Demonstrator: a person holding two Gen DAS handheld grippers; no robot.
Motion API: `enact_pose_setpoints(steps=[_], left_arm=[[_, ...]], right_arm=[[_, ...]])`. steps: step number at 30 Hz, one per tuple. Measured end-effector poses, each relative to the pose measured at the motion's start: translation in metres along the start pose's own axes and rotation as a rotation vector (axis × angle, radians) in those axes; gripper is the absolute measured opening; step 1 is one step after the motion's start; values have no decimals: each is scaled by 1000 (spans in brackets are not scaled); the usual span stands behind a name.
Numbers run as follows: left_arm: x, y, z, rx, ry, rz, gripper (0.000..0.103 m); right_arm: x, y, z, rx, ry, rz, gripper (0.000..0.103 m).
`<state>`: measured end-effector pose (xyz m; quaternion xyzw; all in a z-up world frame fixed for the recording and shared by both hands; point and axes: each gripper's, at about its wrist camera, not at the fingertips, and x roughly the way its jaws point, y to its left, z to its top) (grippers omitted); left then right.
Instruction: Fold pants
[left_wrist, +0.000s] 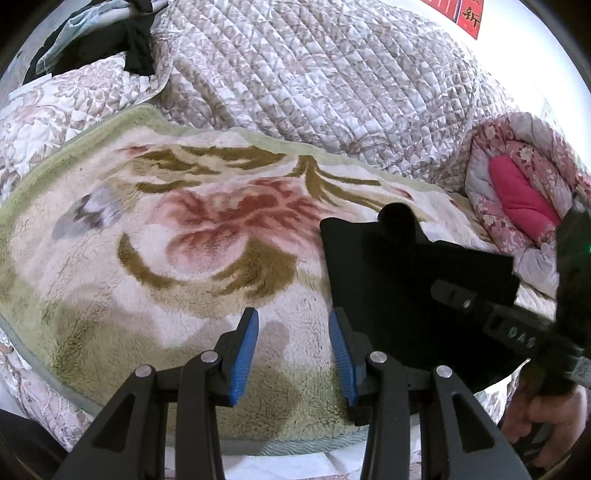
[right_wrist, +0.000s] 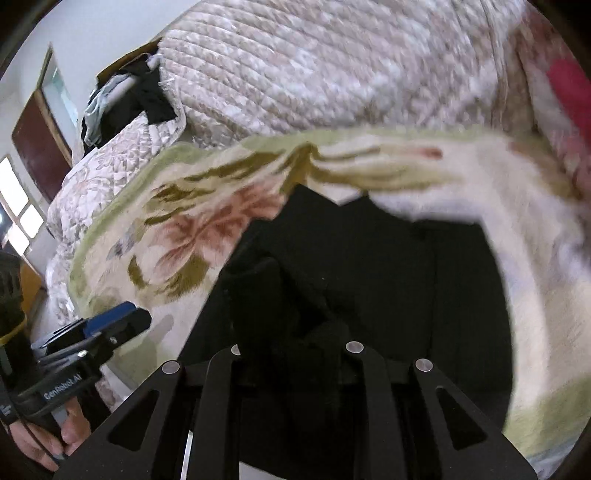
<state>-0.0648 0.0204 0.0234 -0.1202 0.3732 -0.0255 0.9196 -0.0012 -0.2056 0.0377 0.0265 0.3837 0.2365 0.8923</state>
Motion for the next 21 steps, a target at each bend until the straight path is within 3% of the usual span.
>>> enact_pose_setpoints(steps=[3,8,12,13,17,21], left_arm=[[-3,2,1,-5,-11,0,42],[-6,12,3,-35,-22,17,42],[-7,22,4,-64,-26,32,42],[-7,23,5,-69,-27,33,42],[-7,24,5,-69,-29,30,42],[-8,26,5,-71,-38,33,42]], right_arm=[[-6,16,8,-38,-27,3,18],[14,35,-7,-104,21,-22,18],[16,38,-14,-118,2,-30,23],[15,39,-12,-118,4,-28,25],[13,47,-13,-129,8,47,57],[2,57,-16,-145,-20,129,57]])
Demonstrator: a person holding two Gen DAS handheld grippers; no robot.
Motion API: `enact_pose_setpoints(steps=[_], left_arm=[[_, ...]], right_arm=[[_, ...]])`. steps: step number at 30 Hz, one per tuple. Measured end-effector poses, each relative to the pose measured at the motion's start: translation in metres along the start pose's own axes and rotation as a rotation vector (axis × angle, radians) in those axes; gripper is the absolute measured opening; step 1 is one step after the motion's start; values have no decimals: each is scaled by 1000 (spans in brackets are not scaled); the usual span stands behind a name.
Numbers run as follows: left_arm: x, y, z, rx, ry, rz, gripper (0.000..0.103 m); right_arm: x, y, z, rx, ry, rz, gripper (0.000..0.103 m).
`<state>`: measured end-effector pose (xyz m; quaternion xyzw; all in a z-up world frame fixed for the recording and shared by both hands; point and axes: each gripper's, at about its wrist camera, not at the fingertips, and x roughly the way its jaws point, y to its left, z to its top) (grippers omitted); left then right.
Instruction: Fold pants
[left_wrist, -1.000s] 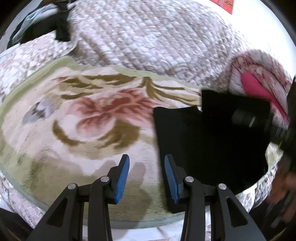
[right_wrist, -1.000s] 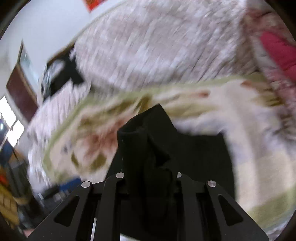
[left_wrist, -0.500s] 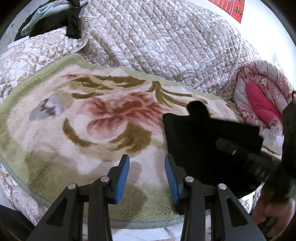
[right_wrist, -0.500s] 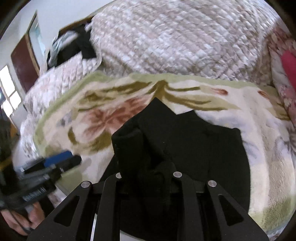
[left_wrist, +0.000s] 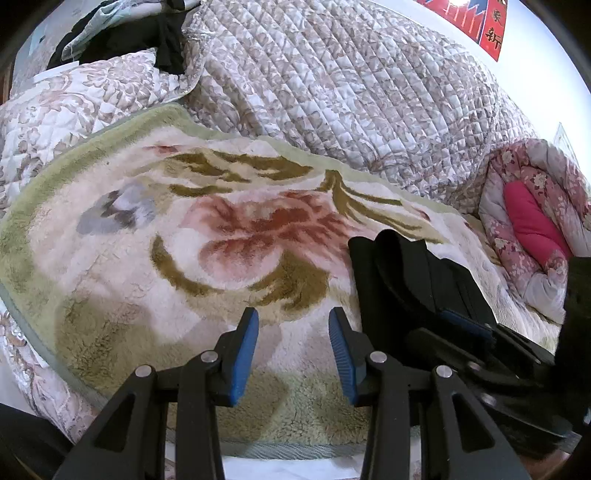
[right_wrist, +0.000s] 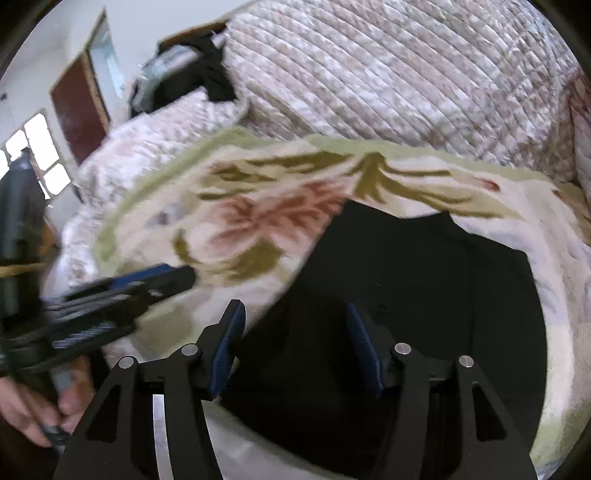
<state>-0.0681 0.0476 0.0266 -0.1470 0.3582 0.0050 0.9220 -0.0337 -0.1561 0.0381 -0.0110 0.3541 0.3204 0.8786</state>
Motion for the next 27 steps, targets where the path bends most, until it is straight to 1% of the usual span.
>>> enact_pose_setpoints(steps=[1,3,4,6,7,8,9,10,11,12,14,16,20,24,26,27], left_arm=[[-1,1,0,-1,-3,-1,42],[-1,1,0,-3,-7,-5,42],[-2,0,0,-3,-7,-9,42],[-2,-1,0,2,-11,-24,42],[-2,-2,0,4,-13,-33,42],[-2,-4,0,6,-16,-46,42],[-3,-5,0,8,-17,-61,42],[-2,-7,-1,9,-17,-77,42],[-2,-8,-1,11,-14,-93,42],[-1,-11,-1,14,-11,-113,42],[1,-19,-1,26,1,-160,43],[5,-28,-2,48,10,-198,53],[21,-46,-1,79,54,-274,55],[42,-56,-4,97,118,-283,56],[52,-59,-7,91,148,-282,56],[52,-60,-8,92,144,-283,56]], right_arm=[[-7,0,1,12,-19,36,57],[-20,0,2,15,-57,65,57],[-31,-4,2,23,-90,77,57],[-44,-14,0,51,-130,57,57],[-50,-24,-4,81,-144,8,55],[-51,-31,-7,100,-142,-19,43],[-48,-39,-12,120,-122,-47,30],[-40,-47,-18,137,-73,-79,28],[-27,-52,-25,142,-2,-87,26],[-14,-53,-32,126,73,-65,25],[-19,-48,-34,76,51,-45,25],[-25,-56,-28,105,39,-7,25],[-40,-87,-13,142,-2,-53,25],[-52,-115,-4,170,-37,-75,25],[-57,-124,-10,191,-58,-77,25],[-57,-130,-12,212,-66,-77,25]])
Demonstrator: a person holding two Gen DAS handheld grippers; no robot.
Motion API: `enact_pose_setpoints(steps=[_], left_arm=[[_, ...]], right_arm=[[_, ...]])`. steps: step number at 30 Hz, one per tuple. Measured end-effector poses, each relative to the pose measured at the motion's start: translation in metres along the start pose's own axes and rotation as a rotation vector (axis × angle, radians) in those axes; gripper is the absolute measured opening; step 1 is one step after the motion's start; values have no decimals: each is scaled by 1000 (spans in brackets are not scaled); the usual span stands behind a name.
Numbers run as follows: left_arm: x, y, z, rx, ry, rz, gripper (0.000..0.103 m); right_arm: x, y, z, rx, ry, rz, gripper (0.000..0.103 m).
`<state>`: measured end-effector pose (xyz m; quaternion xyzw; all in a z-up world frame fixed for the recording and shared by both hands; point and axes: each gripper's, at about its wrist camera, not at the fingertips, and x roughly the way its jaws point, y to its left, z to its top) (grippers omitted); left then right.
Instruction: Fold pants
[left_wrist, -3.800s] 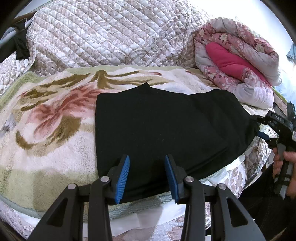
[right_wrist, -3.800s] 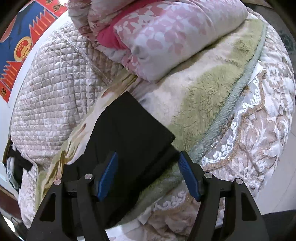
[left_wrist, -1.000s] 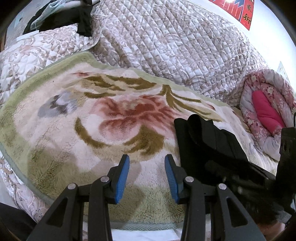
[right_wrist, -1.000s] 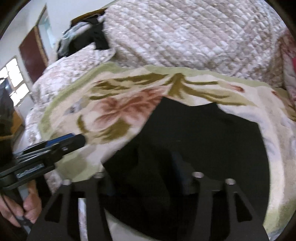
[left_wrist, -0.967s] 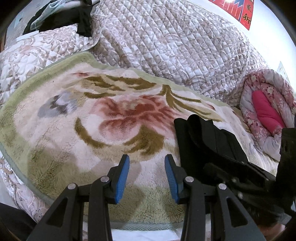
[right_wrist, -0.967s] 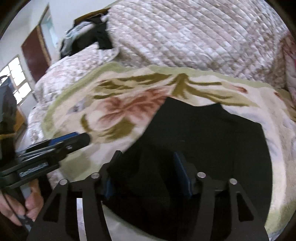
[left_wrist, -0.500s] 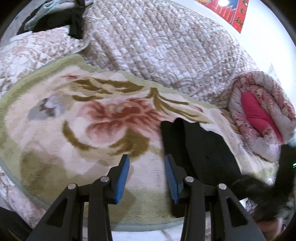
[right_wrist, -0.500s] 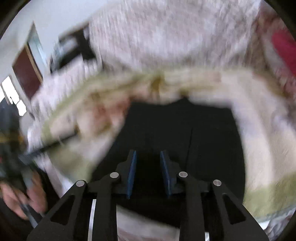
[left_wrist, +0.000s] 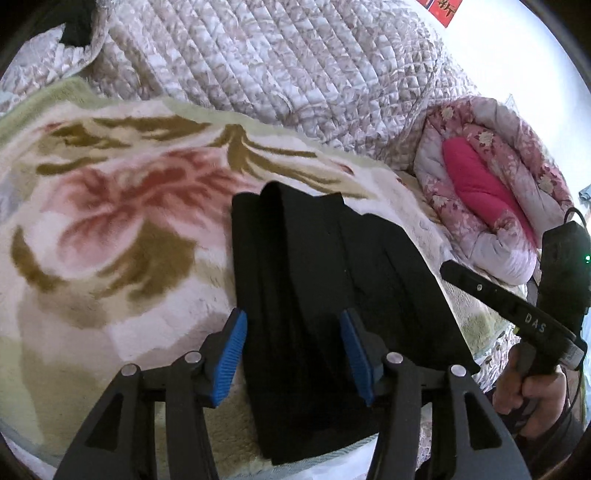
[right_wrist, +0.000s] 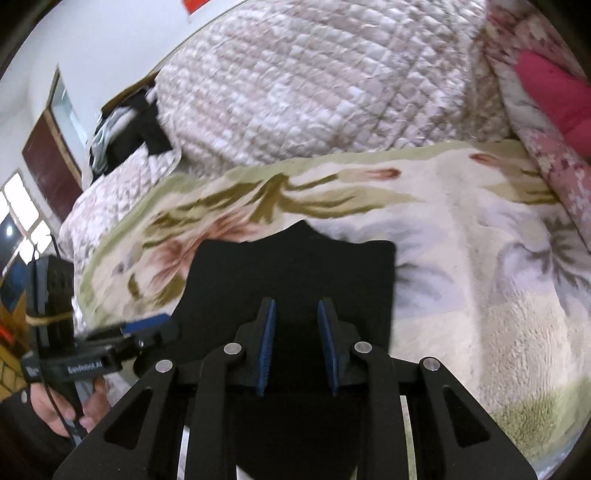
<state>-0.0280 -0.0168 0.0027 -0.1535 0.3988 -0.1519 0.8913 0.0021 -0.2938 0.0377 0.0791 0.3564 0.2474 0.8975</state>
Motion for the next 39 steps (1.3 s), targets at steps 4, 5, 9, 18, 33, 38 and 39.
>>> enact_pose_setpoints(steps=[4,5,9,18,33,38,39], left_arm=[[-1,-11,-2,57,-22,-8,56],[2,-12,-2,63,-15,-1,56],[9,-9,1,41,-13,-8,56],[21,-10,11,3,-11,11,46],[5,-4,10,47,-56,54,15],[10,-6,17,76,-50,61,16],[8,-5,17,69,-48,54,17]], right_arm=[[4,-18,-4,61,11,-7,25],[4,-20,-5,71,10,-8,25],[-1,-26,-4,97,-9,-2,25],[0,-31,-6,114,-10,-24,25],[0,-33,-14,127,8,-42,25],[5,-25,-15,71,45,-99,25],[2,-25,-15,69,37,-103,25]])
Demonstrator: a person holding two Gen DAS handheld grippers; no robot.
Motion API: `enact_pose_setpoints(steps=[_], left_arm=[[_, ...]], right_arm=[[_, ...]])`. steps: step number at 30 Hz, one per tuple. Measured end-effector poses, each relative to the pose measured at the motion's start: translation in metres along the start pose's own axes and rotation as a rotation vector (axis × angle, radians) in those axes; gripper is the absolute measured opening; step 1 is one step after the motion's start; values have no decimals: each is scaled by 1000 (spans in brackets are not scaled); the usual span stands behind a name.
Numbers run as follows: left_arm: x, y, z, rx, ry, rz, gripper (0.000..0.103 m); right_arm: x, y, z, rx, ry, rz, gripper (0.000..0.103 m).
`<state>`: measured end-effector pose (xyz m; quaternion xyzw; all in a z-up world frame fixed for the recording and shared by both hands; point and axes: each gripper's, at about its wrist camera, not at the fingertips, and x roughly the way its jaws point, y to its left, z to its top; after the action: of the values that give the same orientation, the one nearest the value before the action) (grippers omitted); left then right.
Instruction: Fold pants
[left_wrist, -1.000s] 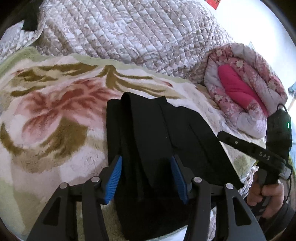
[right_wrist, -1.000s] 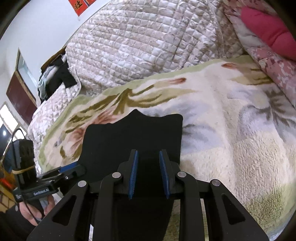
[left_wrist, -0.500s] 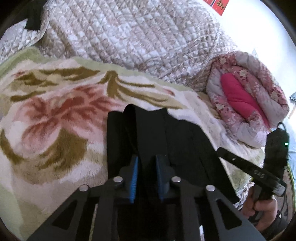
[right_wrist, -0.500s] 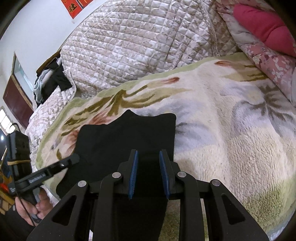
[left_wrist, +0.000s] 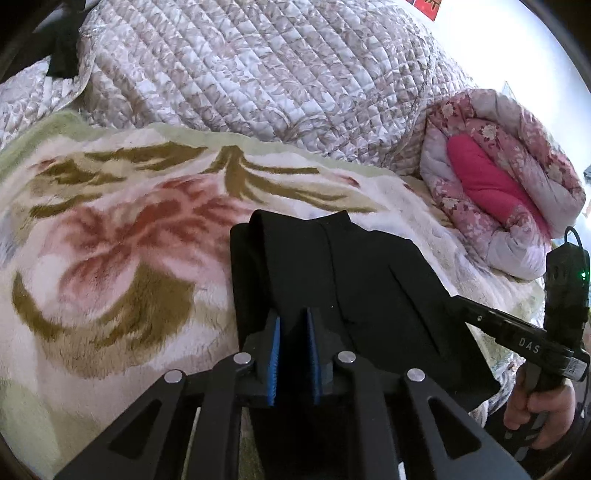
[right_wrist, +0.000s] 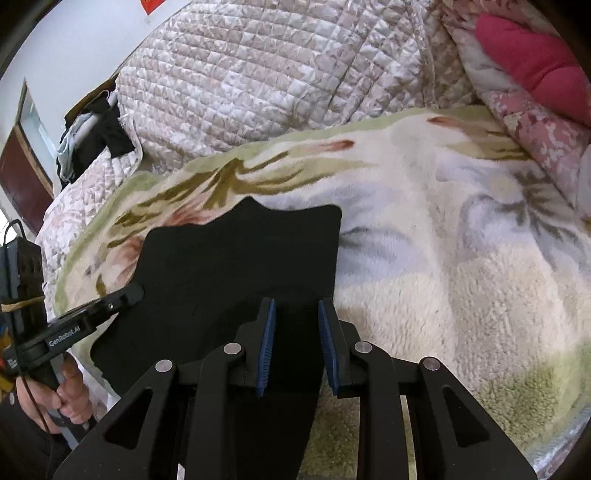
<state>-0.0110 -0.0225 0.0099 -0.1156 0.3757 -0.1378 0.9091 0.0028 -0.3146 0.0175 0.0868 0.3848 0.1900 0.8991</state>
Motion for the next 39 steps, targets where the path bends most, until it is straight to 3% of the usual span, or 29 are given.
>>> enact_pose_setpoints(steps=[2,6,9,14,17,19,26,31,39], left_arm=[[-7,1,1,-5,1,0,18],[-24,-3,8,21,-35,46,17],[-27,-12,19,61,-54,57,17],[9,-29,40,123,-24,57,18],[40,-19,41,118,34,92,18],[46,-15,37,117,22,89,20],[19,-18,33,108,14,114,20],[-8,-26,19,108,5,141,20],[-39,-43,-6,120,-14,140,20]], right_arm=[[-7,3,-1,-21,-16,-4,25],[3,12,0,-80,55,-29,25],[5,13,9,-92,53,-35,25],[20,13,32,-96,46,-38,25],[43,8,37,-90,96,-47,25],[51,3,35,-78,105,-44,25],[26,10,27,-84,66,-44,25],[-5,34,1,-131,23,-34,25],[-18,61,-33,-174,23,-19,25]])
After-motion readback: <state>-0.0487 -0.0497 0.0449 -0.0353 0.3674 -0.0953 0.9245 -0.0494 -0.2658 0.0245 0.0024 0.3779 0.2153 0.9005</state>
